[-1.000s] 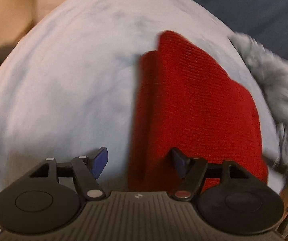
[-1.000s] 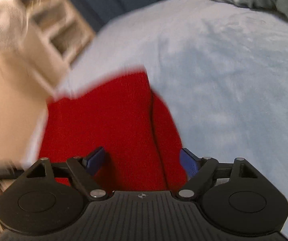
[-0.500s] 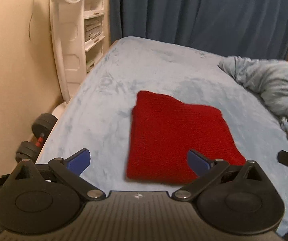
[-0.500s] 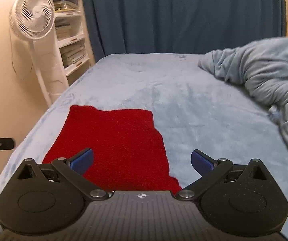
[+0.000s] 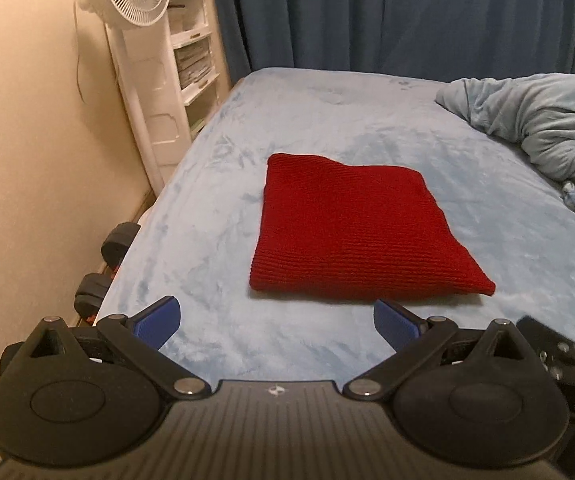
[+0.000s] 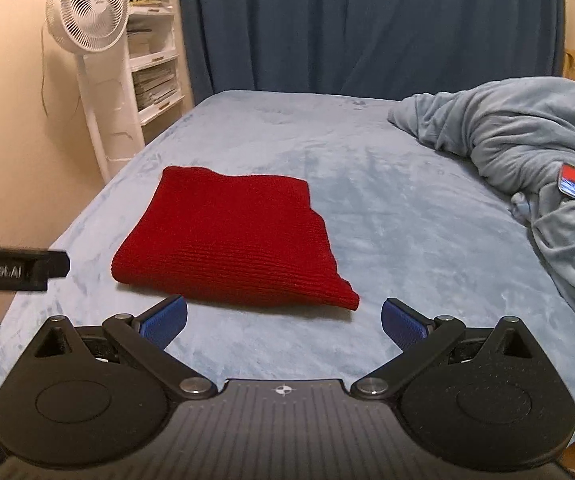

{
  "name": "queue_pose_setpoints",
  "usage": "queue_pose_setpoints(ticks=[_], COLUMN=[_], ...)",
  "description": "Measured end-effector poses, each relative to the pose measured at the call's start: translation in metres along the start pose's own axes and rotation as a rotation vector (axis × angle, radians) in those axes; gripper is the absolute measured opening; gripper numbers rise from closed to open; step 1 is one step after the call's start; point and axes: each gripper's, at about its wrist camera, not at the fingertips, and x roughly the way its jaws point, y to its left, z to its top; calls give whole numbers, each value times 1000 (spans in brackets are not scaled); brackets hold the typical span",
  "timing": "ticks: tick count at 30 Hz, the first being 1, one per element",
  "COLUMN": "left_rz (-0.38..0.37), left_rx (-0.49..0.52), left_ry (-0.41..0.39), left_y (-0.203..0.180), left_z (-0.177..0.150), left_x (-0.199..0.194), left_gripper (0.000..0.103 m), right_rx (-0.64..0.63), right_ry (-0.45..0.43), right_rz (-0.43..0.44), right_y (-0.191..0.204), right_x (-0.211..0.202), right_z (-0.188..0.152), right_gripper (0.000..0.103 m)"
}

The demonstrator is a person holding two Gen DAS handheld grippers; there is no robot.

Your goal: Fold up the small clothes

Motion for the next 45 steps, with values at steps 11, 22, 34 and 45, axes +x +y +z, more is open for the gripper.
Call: queue_pose_setpoints(ticks=[11, 22, 34, 45], left_rz=[-16, -40, -34, -34], left_rx=[-5, -11, -11, -10], left_ry=[16, 44, 57, 59], left_y=[1, 2, 0, 0], left_z=[-8, -11, -13, -13], left_x=[-8, -2, 2, 2], left_gripper=[103, 103, 103, 103], right_rx=[9, -1, -3, -4], right_ry=[13, 27, 43, 42], right_rz=[-8, -6, -1, -4], right_y=[3, 6, 8, 10], right_x=[-5, -3, 1, 1], right_z=[-7, -9, -11, -12], right_gripper=[102, 102, 102, 102])
